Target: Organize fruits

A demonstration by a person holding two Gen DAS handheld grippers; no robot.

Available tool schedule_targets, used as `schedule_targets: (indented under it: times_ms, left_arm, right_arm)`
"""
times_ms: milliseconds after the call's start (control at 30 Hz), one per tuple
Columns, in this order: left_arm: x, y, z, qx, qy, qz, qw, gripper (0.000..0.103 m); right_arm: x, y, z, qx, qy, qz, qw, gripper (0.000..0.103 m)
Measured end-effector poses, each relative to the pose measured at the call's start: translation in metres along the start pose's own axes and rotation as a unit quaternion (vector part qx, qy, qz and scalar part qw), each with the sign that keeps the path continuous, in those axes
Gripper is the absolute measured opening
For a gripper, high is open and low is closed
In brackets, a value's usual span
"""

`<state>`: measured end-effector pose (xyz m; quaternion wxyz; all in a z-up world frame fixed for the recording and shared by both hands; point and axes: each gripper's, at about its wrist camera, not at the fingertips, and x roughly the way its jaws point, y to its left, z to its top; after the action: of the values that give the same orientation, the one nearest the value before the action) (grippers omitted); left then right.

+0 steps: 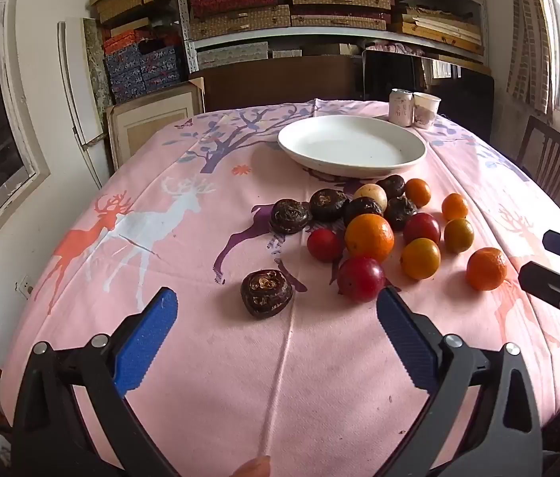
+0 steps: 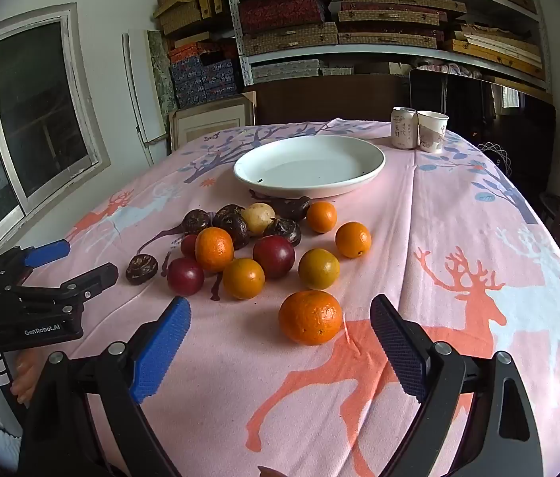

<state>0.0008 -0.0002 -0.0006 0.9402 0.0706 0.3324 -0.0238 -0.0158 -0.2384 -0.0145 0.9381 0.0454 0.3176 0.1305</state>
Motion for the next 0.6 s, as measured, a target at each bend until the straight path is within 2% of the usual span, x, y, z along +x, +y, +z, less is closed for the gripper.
schedule_targets:
  times_ms: [600]
  left_arm:
    - [0.0, 0.0002, 0.0, -0.002, 0.0, -0.002, 1.0, 0.098]
  right_arm:
    - [0.0003, 0.0006, 0.0003, 0.0, 0.0, 0.0, 1.0, 0.093]
